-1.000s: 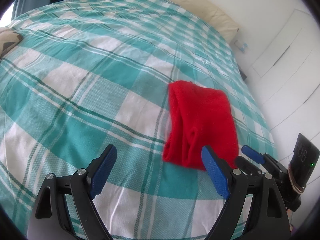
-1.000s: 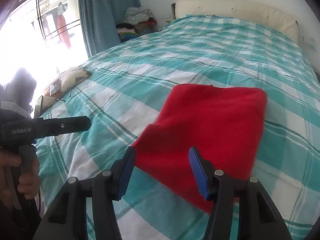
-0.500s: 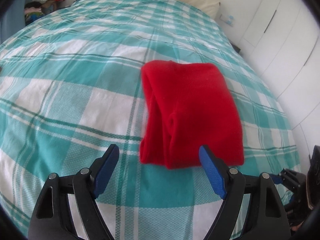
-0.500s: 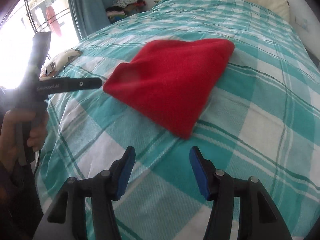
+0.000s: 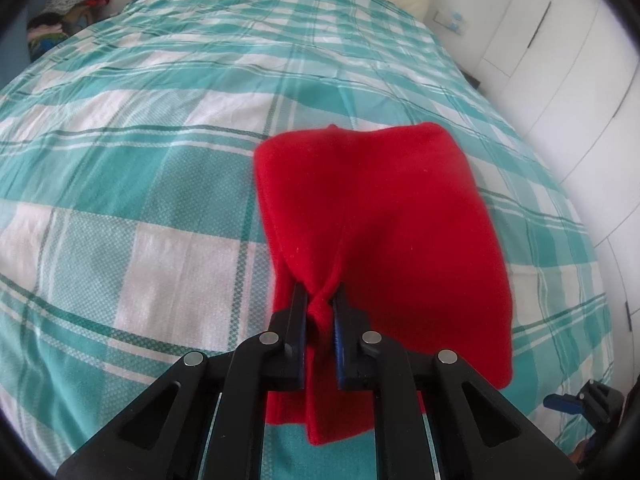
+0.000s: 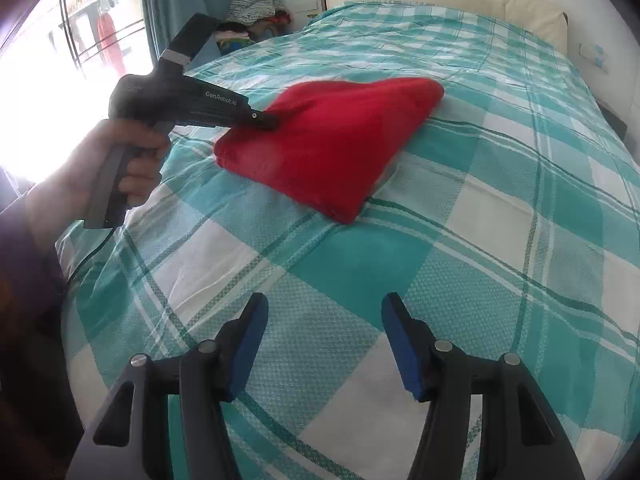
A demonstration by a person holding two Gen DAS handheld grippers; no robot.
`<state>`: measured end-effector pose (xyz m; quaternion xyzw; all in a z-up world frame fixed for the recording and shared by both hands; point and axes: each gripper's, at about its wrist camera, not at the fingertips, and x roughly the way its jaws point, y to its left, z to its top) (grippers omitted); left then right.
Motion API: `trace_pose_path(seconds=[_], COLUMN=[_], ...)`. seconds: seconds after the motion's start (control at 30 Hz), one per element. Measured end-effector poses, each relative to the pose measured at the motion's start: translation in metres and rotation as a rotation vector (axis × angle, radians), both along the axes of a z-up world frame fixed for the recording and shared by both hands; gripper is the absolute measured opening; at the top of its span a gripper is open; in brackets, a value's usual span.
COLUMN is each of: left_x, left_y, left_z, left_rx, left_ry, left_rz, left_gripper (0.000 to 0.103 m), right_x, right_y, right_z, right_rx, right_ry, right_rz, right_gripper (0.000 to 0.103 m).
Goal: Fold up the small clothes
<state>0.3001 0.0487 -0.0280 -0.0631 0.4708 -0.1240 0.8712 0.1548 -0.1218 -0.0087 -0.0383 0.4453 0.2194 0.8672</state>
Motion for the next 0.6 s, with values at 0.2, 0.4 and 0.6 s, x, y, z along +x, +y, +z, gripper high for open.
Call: trace_pose_path(seconds=[0.2, 0.4, 0.6], left_x=[-0.005, -0.016, -0.003], left_y=[-0.014, 0.008, -0.004], left_z=[-0.012, 0.008, 0.022], left_rx=[0.103, 0.026, 0.053], left_ry=[-0.028, -0.038, -0.088], left_rz=[-0.013, 0.069, 0.008], left_gripper=[0.012, 0.06, 0.073], right_x=[0.005, 0.002, 0.044], right_y=[0.001, -0.005, -0.008], right_z=[-0.019, -0.013, 0.028], right_rx=[-0.043, -0.043, 0.067], right_ry=[0.057, 0.031, -0.098], right_rz=[-0.011, -0.029, -0.03], right_gripper=[0.059, 0.06, 0.065])
